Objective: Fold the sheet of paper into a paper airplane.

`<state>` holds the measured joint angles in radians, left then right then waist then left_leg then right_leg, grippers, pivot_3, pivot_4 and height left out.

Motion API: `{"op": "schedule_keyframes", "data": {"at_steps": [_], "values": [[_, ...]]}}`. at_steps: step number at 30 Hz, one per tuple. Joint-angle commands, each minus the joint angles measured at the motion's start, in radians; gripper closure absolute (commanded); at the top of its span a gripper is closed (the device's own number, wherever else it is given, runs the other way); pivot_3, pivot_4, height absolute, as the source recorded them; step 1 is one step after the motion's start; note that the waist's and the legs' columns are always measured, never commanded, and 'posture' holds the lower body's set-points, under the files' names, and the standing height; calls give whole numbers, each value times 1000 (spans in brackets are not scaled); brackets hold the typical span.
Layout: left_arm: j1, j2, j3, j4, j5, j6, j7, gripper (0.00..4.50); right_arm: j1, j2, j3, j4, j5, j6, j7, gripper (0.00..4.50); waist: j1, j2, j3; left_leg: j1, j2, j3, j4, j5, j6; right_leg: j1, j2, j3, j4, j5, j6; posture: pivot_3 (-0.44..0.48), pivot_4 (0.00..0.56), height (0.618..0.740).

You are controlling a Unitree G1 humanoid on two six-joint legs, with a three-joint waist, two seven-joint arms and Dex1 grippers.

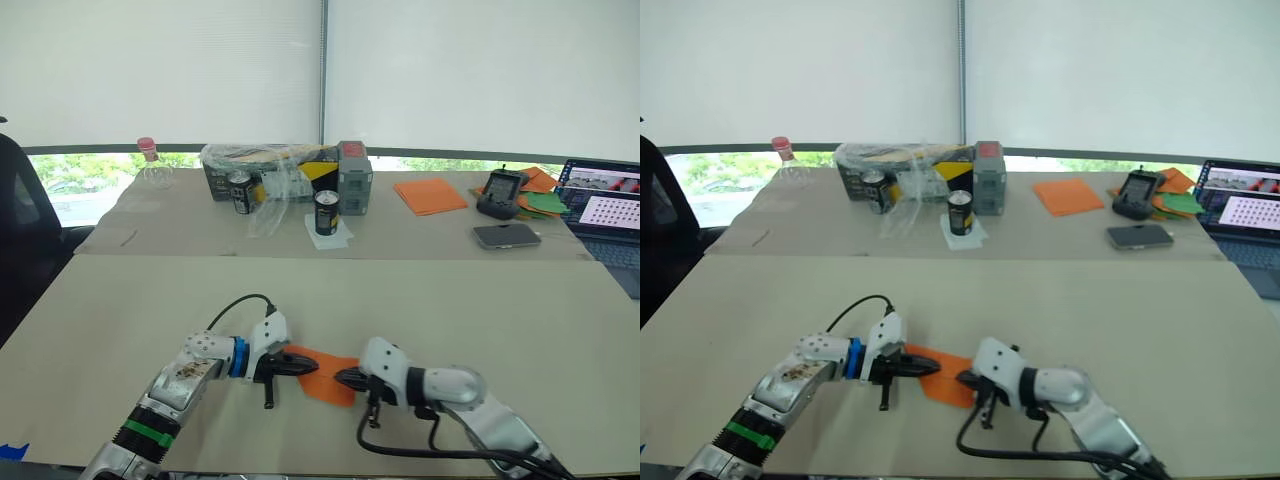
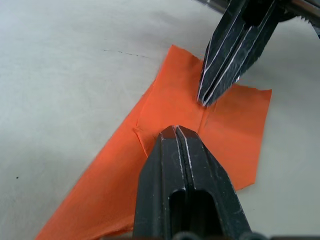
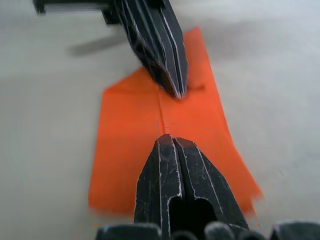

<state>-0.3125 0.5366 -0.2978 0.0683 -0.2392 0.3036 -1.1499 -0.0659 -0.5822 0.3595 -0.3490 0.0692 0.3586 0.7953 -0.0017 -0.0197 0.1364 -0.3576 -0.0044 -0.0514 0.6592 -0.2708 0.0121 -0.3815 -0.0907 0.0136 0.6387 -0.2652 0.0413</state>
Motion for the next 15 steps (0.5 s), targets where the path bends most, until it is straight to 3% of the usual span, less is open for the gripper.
{"op": "schedule_keyframes", "data": {"at_steps": [1, 5, 13, 15], "values": [[18, 3, -34, 65, 43, 14, 2, 4500, 76, -61, -16, 61, -23, 35, 6, 4487, 1, -1, -1, 1, 0, 0, 0, 0, 0, 1, 0, 0, -1, 0, 0, 0, 150, 740], [5, -4, -40, 84, 45, 3, -5, 4500, 158, -116, -74, 46, -11, 20, 3, 4487, 8, 1, -2, 5, 1, -2, -1, -1, 0, 10, 0, -3, -8, -5, 9, 0, 150, 740], [1, -7, -45, 96, 44, -9, -9, 4500, 170, -135, -131, 9, 31, 20, 9, 4487, 14, -1, -2, 4, 1, -1, 0, -2, 0, 12, -3, -1, -11, -4, 9, 0, 150, 740], [5, -9, -34, 87, 33, -10, -8, 4500, 168, -128, -187, -44, 123, 54, 34, 4487, 15, -1, -2, 4, 1, -1, 0, -2, 0, 12, -3, -1, -12, -3, 8, 0, 150, 740]]}}
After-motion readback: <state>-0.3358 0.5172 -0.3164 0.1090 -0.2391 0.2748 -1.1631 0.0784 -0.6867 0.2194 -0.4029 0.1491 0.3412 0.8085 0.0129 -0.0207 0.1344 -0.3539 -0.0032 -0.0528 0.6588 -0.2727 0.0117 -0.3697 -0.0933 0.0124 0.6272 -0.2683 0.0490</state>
